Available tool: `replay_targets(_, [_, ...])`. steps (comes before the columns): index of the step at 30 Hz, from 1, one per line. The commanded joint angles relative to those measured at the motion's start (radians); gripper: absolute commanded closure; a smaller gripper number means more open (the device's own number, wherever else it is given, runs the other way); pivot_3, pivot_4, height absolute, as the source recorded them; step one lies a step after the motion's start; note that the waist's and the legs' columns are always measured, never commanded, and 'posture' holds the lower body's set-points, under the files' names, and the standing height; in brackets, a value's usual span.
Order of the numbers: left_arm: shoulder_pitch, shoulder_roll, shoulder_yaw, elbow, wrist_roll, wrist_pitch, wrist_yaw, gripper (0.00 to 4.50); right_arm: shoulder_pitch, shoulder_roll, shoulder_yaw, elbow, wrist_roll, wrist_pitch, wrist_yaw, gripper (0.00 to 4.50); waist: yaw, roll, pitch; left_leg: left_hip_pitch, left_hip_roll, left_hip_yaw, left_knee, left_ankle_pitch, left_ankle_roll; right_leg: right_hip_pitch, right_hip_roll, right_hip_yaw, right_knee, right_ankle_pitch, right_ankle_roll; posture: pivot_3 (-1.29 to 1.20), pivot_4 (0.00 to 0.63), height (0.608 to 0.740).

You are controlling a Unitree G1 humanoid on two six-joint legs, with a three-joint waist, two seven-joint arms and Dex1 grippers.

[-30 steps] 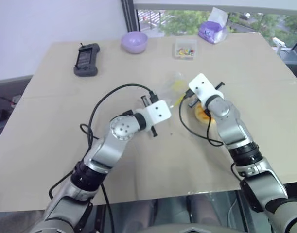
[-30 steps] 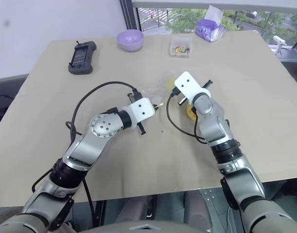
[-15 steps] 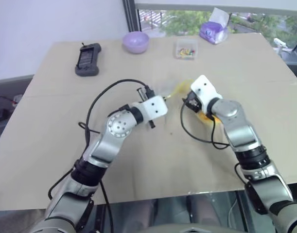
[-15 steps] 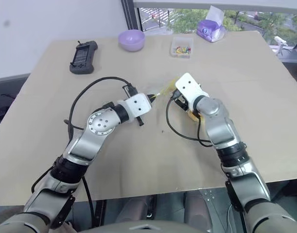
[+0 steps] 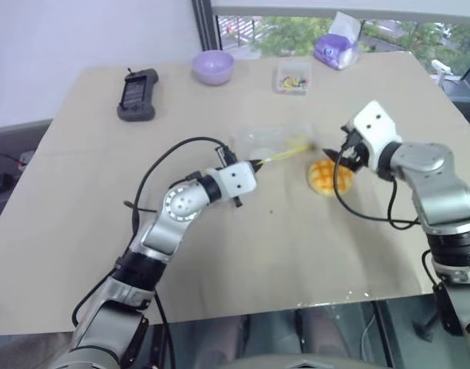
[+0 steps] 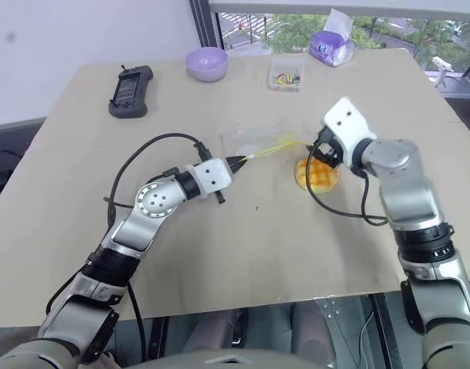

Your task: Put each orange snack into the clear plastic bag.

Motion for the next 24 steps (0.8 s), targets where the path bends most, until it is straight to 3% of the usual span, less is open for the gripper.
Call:
replay_targets(1, [-0.010, -0.008, 0.040, 0.018, -0.037, -0.062, -0.008, 4.50, -0.046, 0.092, -0.083, -0.103, 0.153, 0.103, -0.004, 1.27, -0.002, 0.000, 0.000, 0.000, 0.001, 0.000, 0.000, 0.000, 0.000, 0.000, 0.000, 0.000, 0.000, 0.000, 0.000, 0.00, 0.150, 0.740])
replay_targets(3, [-0.012, -0.020, 0.045, 0.032, -0.053, -0.073, -0.012, 4.50, -0.026, 0.139, -0.065, -0.138, 0.197, 0.140, -0.006, 1.27, 0.000, 0.000, 0.000, 0.000, 0.001, 0.000, 0.000, 0.000, 0.000, 0.000, 0.000, 0.000, 0.000, 0.000, 0.000, 0.00, 0.150, 0.740])
replay_targets(5, [-0.013, -0.028, 0.050, 0.044, -0.059, -0.080, -0.016, 4.50, -0.002, 0.174, -0.043, -0.158, 0.227, 0.155, -0.013, 1.79, 0.000, 0.000, 0.000, 0.000, 0.001, -0.001, 0.000, 0.000, 0.000, 0.000, 0.000, 0.000, 0.000, 0.000, 0.000, 0.00, 0.150, 0.740])
replay_targets(10, [-0.014, -0.039, 0.064, 0.067, -0.074, -0.093, -0.020, 4.50, 0.033, 0.237, 0.007, -0.171, 0.288, 0.177, -0.024, 3.97, 0.001, 0.000, 0.000, -0.001, 0.000, -0.001, 0.003, 0.000, 0.000, 0.000, -0.001, -0.001, 0.001, 0.000, 0.000, 0.00, 0.150, 0.740])
replay_targets(12, [-0.013, -0.040, 0.064, 0.070, -0.075, -0.099, -0.021, 4.50, 0.043, 0.248, 0.033, -0.157, 0.294, 0.167, -0.028, 4.49, 0.001, 0.000, 0.000, -0.001, 0.000, -0.002, 0.004, 0.000, 0.000, 0.000, -0.001, -0.001, 0.001, 0.000, 0.000, 0.00, 0.150, 0.740])
replay_targets(24, [-0.004, -0.054, 0.068, 0.050, -0.085, -0.114, -0.033, 4.50, 0.024, 0.306, 0.024, -0.023, 0.321, 0.179, -0.122, 4.49, -0.001, 0.000, 0.000, -0.001, 0.000, -0.002, 0.005, 0.000, 0.000, 0.000, 0.000, -0.001, 0.002, 0.000, 0.000, 0.00, 0.150, 0.740])
